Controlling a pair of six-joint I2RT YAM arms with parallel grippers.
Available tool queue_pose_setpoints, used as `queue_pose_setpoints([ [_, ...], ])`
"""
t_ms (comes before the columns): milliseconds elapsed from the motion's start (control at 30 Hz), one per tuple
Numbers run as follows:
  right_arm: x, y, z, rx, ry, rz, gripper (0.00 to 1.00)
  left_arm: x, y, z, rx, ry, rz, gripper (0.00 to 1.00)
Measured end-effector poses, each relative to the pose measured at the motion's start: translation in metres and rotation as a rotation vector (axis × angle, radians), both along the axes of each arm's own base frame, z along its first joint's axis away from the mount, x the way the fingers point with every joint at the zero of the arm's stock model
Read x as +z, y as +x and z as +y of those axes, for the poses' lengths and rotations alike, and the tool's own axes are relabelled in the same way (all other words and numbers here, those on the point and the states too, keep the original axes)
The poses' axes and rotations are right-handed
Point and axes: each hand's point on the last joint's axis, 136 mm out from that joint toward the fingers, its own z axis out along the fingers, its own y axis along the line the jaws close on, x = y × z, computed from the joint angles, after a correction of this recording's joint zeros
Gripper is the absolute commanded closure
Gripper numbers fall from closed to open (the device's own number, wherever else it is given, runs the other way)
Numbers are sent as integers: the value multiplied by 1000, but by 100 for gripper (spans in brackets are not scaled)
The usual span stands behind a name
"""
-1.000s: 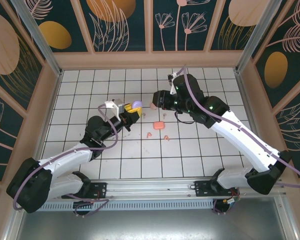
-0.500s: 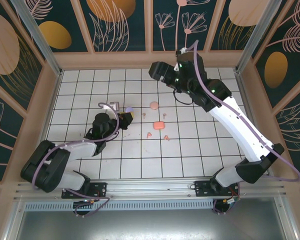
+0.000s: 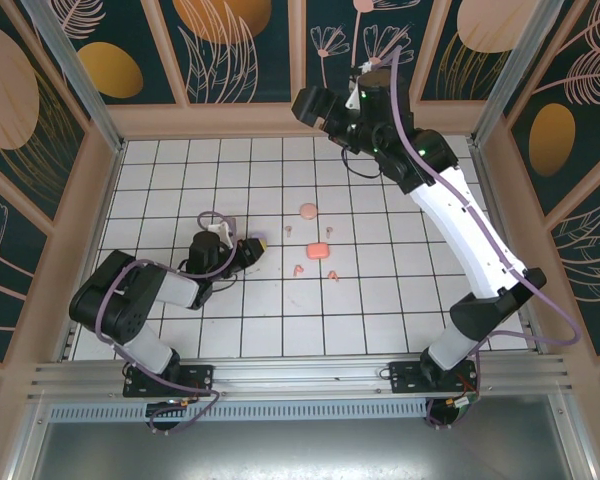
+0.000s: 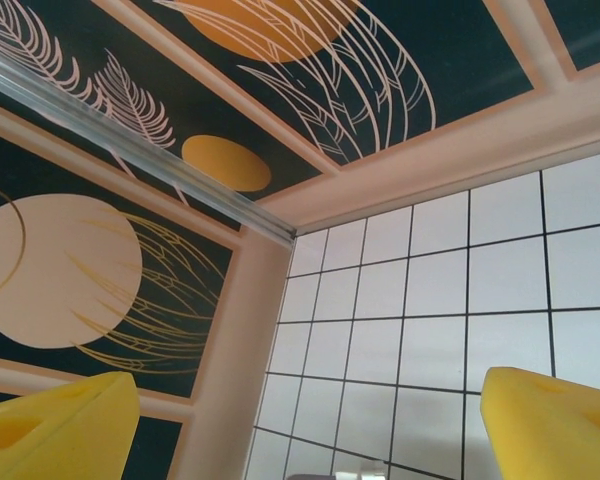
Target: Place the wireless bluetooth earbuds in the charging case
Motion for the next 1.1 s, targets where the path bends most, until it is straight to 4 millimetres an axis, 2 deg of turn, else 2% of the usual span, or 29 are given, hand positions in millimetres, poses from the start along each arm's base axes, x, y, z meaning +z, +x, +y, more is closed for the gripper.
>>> queue_pose_setpoints([
  [100,3,-1,1,18,11,-2,11,-13,-7,4,9,-5,52,99],
  [267,8,2,1,39,35,-11,12,-23,-8,8,29,-9,95,88],
  [433,11,7,4,63,74,-13,13,-25,-5,14,51,-10,104,76],
  [567,5,8,13,93,83,6,12,-30,-3,22,81,-1,124,67],
  [867,-2,6,24,116,88,24,14,-24,1,27,99,-2,119,56],
  [933,-13,5,28,122,77,42,15,-24,2,30,112,5,120,54],
  [1000,-35,6,32,123,51,80,16,-23,3,35,131,16,119,52],
  [1100,-87,8,30,99,-19,167,18,-22,5,45,173,49,123,51],
])
